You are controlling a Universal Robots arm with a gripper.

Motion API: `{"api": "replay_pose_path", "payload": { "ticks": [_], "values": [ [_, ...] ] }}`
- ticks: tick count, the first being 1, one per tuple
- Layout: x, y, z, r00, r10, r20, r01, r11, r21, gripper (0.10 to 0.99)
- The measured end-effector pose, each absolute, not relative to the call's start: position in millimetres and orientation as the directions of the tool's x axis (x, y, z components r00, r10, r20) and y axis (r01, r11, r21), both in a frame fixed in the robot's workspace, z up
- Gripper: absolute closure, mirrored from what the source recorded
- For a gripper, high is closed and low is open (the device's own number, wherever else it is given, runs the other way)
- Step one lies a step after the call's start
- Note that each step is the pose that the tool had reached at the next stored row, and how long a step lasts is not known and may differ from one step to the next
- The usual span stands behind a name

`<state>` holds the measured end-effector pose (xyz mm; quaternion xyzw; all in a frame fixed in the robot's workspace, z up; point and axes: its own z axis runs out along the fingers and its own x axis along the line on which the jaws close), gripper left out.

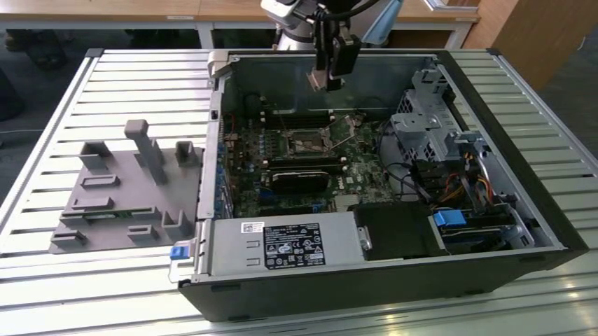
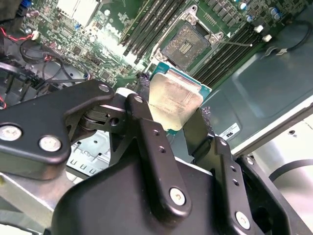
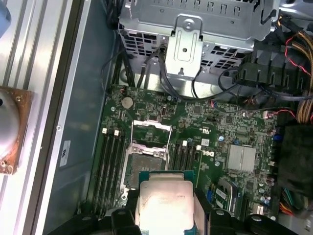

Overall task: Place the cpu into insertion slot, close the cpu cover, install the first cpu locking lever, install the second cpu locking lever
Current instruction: 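Place the cpu into insertion slot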

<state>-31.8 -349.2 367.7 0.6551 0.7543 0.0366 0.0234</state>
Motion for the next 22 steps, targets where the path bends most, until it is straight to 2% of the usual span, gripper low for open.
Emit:
{"api": "replay_pose_path", "payload": {
  "ticks": [22],
  "values": [
    [-31.8,-349.2,358.4,-0.135,0.991,0.012,0.987,0.133,0.086,0.561]
  ]
}}
